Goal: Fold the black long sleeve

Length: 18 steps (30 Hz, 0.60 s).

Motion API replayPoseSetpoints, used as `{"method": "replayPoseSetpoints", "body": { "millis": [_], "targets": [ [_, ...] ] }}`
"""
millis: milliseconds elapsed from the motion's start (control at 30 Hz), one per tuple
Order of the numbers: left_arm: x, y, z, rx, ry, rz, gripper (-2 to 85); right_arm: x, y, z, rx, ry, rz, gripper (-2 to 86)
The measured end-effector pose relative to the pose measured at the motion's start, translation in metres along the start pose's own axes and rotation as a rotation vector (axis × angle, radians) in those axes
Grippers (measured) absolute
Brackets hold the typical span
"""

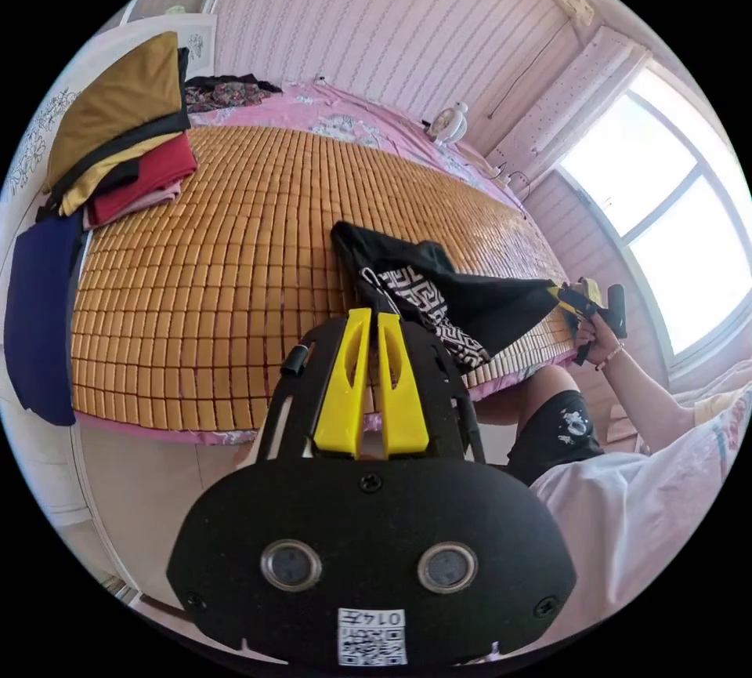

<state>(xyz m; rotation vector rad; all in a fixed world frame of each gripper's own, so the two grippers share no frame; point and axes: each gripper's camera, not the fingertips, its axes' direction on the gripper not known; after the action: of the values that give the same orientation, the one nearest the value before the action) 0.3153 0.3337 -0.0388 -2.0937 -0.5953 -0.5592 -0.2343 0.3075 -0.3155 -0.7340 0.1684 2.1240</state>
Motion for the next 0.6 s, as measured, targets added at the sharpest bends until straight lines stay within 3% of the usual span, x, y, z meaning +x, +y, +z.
{"method": "replayPoseSetpoints", "body": {
  "millis": [200,267,467,600],
  "targets": [
    [0.013,-0.033,-0.162,0.325,0.032,0.150,-1.0,-0.119,-0.045,-0.130,0.216,-0.107,-0.263,0.5],
    [0.022,-0.036,-0.239,0.509,0.060,0.191,-1.0,-0.178,-0.056,-0.187,0.328,-0.147,-0.376,0.4],
    [0.049,0.001,-0.412,0.916,0.164,0.250,-1.0,-0.305,-0.050,-0.331,0.645,-0.327,-0.565,0.3],
    [0.070,0.038,-0.470,1.006,0.106,0.267,-1.0,-0.365,-0.021,-0.387,0.718,-0.288,-0.658,0.4]
  ]
}}
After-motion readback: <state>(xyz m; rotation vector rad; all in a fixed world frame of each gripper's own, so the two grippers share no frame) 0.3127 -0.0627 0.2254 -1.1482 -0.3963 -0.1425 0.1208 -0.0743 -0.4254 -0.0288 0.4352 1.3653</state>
